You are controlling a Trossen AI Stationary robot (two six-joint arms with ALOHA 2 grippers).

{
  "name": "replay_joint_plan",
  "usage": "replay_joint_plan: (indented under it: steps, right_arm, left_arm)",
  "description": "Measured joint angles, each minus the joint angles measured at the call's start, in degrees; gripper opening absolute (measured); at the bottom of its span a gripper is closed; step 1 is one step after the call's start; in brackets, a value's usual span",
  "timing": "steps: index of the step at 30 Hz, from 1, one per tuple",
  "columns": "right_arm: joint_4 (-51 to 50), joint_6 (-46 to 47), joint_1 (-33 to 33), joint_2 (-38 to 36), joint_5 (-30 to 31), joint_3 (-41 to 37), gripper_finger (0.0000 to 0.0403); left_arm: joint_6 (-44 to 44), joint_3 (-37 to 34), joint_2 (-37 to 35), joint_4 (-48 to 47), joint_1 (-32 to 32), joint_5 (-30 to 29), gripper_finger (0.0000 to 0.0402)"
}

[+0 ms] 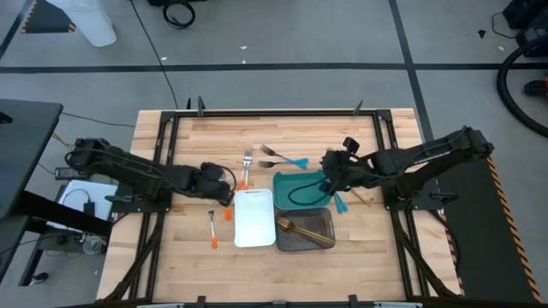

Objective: Sort silverware by color (type)
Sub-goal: Put the white-orange fork into the green bin

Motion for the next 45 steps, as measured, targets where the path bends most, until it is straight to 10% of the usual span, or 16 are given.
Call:
replay_joint_plan:
  steps: [15,45]
  right_arm:
    - [2.46,-5.17,0.0,-0.79,-4.85,-4.23,0.0079]
    - [4.14,-9.67,0.0,-0.77,-7.54,-4.23,0.0079]
  left_arm:
    - [-11.85,0.36,8.27,1.94,2.08,1.65,0.016]
    - [-8.58,0.27,13.39,8.89,3.65,1.5,0.016]
